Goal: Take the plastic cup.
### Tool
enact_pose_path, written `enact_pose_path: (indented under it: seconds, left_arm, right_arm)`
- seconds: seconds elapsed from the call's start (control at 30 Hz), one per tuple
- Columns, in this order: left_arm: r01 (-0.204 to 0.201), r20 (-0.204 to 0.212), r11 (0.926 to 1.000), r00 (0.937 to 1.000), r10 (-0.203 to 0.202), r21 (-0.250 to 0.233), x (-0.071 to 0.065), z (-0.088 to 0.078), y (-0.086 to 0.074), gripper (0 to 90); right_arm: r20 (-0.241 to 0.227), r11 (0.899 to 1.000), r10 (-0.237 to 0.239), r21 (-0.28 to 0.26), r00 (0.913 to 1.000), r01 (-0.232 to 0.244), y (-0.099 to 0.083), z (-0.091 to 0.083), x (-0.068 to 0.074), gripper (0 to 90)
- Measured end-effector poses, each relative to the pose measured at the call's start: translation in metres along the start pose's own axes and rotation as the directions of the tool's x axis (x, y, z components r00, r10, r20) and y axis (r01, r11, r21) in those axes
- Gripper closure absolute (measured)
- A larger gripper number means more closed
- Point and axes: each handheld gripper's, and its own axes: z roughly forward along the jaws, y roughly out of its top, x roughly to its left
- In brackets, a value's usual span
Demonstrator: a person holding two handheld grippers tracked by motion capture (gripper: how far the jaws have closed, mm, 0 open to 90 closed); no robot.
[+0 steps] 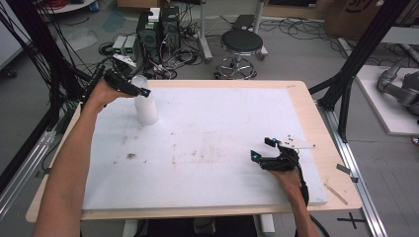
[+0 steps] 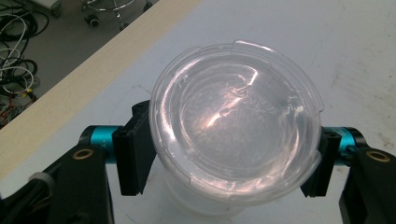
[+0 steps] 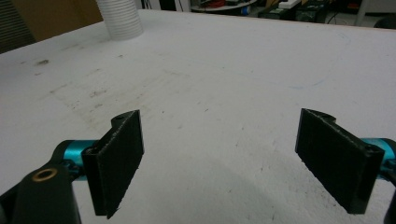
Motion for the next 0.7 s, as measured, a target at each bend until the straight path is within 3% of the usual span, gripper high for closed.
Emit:
enact_pose_path:
  seconds: [0.7]
  left_arm:
    - [-0.004,-0.008,0.9998,1.0,0.004,-0.018,-0.0031,-0.0078,0.0015,36.3]
  right_arm:
    - [0.0,1.0,0.002,0.005,1.0,-0.002,0.0002,0.0001,-0.0003,15.3]
